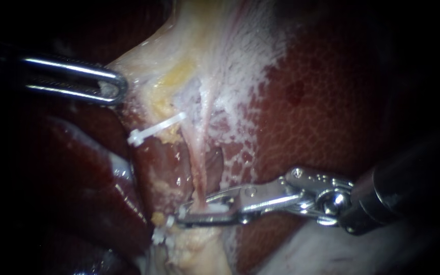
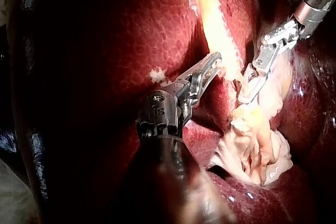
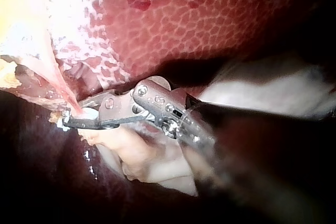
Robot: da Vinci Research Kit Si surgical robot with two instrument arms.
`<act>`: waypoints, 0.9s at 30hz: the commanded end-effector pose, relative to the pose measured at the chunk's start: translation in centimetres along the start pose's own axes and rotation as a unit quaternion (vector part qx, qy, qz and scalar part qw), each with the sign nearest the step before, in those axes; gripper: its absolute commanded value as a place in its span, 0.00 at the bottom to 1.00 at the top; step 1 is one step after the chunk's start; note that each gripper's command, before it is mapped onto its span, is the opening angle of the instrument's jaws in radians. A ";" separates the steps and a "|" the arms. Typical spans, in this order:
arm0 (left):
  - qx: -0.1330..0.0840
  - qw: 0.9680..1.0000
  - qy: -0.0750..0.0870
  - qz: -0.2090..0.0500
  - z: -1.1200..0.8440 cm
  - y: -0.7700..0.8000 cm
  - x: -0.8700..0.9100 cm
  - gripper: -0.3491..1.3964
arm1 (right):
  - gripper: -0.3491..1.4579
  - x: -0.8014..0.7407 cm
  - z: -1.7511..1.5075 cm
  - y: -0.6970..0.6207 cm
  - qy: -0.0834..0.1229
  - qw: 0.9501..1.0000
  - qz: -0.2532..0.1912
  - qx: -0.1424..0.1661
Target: Going back first clip right tube
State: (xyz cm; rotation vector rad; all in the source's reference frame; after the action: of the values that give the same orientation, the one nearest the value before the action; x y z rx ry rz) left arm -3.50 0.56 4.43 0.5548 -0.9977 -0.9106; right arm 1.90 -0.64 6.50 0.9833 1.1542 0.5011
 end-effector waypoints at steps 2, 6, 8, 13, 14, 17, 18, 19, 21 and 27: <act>0.000 1.000 0.000 0.000 0.00 0.00 0.00 0.00 | 0.00 0.00 0.00 0.00 0.000 1.000 0.000 0.000; 0.000 1.000 0.000 0.000 0.00 0.00 0.00 0.00 | 0.00 0.00 0.00 0.00 0.000 1.000 0.000 0.000; 0.000 1.000 0.000 0.000 0.00 0.00 0.00 0.00 | 0.00 0.00 0.00 0.00 0.000 1.000 0.000 0.000; 0.000 1.000 0.000 0.000 -0.01 0.00 0.00 0.00 | 0.32 -0.01 0.02 -0.03 -0.001 1.000 -0.001 0.001; 0.000 1.000 0.000 0.000 -0.01 0.00 0.00 0.00 | 0.38 -0.01 0.05 -0.04 -0.001 1.000 -0.001 0.001; 0.000 1.000 0.000 0.000 -0.01 0.00 0.00 0.00 | 0.48 0.01 0.12 -0.06 -0.002 1.000 -0.019 0.000; 0.000 1.000 0.000 0.000 -0.01 0.00 0.00 0.00 | 0.50 0.03 0.16 -0.06 -0.004 0.999 -0.036 -0.001; 0.000 1.000 0.000 0.000 -0.01 0.00 0.00 0.00 | 0.51 0.04 0.18 -0.06 -0.004 0.999 -0.045 -0.002; 0.000 1.000 0.000 0.000 -0.01 0.00 0.00 0.00 | 0.52 0.06 0.21 -0.05 -0.006 0.998 -0.062 -0.001; 0.000 1.000 0.000 0.000 -0.01 0.00 0.00 0.00 | 0.52 0.14 0.16 -0.01 -0.010 0.992 -0.127 -0.002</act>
State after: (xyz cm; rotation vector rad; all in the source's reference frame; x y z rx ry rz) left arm -3.50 0.56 4.42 0.5546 -0.9979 -0.9107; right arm 2.10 -0.57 6.45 0.8152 1.2419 0.2763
